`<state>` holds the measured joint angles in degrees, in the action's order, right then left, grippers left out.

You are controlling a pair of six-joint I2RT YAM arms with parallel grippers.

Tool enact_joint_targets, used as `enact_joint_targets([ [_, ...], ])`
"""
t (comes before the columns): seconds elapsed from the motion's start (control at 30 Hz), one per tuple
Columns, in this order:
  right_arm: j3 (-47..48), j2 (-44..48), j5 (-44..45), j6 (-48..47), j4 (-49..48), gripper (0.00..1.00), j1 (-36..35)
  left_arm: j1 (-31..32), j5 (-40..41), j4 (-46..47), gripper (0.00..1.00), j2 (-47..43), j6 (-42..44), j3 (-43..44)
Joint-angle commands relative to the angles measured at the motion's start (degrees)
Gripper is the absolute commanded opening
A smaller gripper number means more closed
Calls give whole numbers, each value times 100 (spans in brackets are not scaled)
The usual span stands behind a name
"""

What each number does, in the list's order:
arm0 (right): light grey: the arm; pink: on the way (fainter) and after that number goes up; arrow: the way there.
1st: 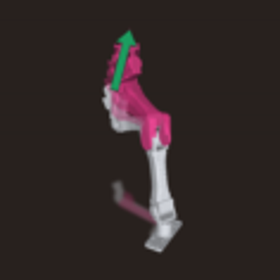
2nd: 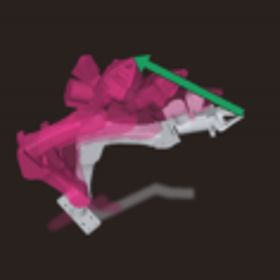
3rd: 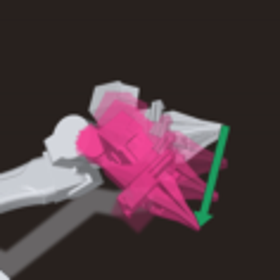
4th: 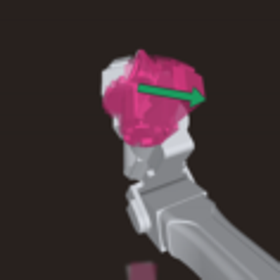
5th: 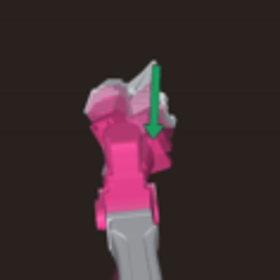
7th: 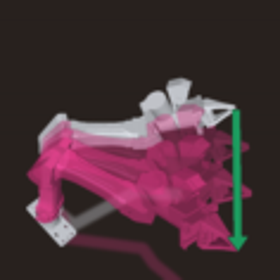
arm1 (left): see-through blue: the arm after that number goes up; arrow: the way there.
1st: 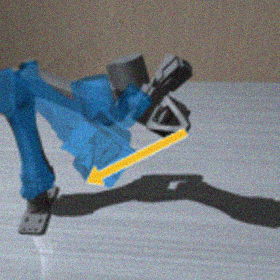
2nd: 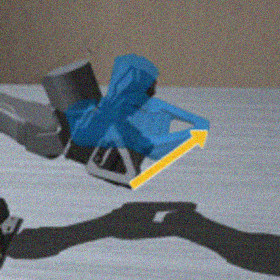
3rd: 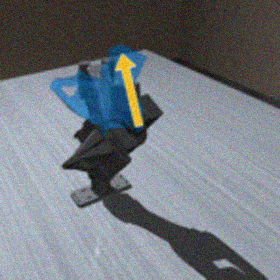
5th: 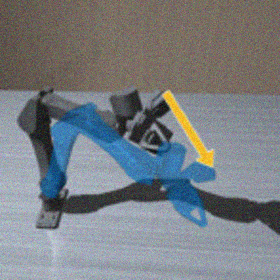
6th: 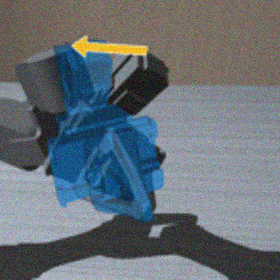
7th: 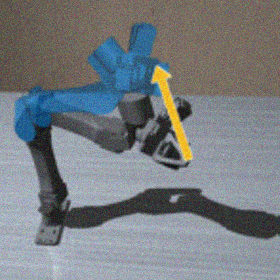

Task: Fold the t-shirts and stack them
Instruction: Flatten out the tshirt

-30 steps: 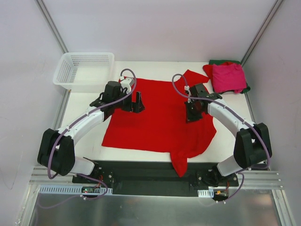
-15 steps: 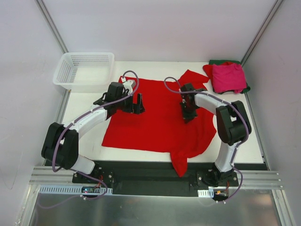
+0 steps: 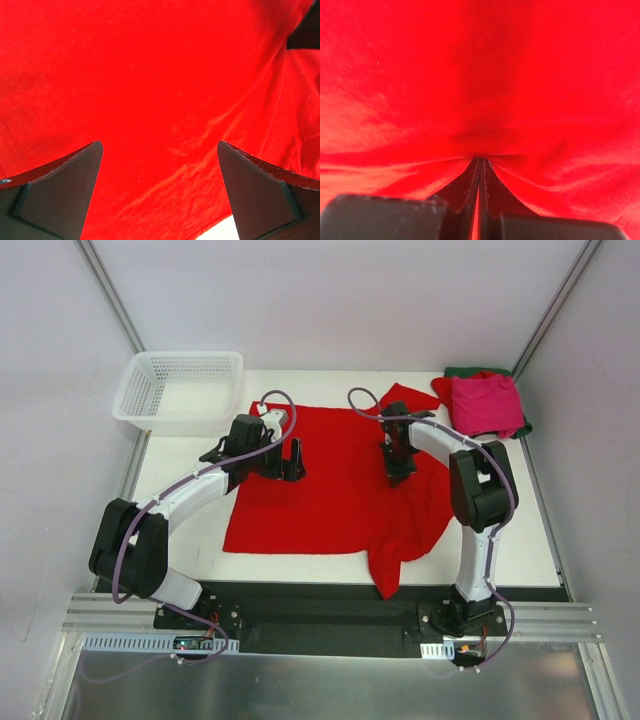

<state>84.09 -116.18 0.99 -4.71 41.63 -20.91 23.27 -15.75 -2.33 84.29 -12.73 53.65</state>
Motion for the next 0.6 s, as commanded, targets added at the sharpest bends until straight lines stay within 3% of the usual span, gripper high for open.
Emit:
enact_joint_targets([
  [0.0, 493, -317, 225, -153, 100, 1, 69, -6, 151, 92, 99, 17, 113, 172],
  [0.27, 1170, -555, 393, -267, 275, 1, 139, -15, 142, 92, 99, 8, 95, 164],
  [0.43, 786, 182, 226, -259, 188, 1, 87, -15, 46, 83, 99, -167, 78, 146],
  [0.47, 671, 575, 226, -258, 153, 2, 52, -15, 11, 92, 99, -194, 78, 146],
  [0.57, 196, 1280, 208, -293, 13, 17, -79, -15, -139, 92, 99, -273, 51, 190],
])
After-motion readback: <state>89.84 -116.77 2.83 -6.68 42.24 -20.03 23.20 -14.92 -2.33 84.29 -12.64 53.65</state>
